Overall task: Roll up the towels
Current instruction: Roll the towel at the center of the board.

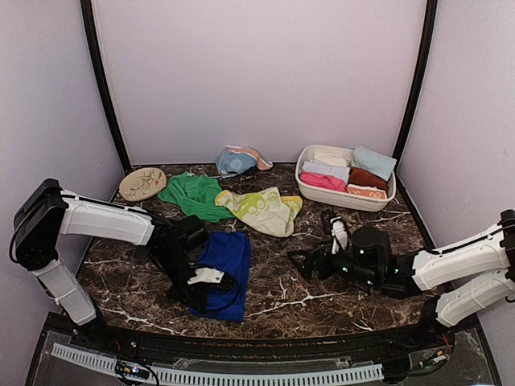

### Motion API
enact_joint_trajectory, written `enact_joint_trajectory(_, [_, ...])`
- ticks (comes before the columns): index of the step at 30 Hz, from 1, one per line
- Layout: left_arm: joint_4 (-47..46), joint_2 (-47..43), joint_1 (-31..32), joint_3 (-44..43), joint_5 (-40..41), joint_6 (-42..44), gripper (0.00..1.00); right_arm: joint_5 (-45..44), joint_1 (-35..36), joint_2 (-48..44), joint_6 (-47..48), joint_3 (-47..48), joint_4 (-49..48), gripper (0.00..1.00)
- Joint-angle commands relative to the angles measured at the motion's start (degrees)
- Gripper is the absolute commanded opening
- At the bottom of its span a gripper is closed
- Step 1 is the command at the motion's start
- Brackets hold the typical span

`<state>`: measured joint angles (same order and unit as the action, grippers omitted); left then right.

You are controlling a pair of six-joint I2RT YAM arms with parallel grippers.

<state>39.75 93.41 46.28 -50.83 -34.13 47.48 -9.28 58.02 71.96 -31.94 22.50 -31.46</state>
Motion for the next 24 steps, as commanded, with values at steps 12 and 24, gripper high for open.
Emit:
enact_joint_trajectory(12, [12.6,14.19,-8.93,-7.85,-15.58,5.64,0.01,-7.07,26.35,25.76,52.06,18.0,-1.93,0.62])
enact_joint_trajectory(24, [15.76,17.8,-13.05,-10.94,-16.16,6.44,0.02,1.38,23.65,39.63,58.0,27.52,-2.59,0.41])
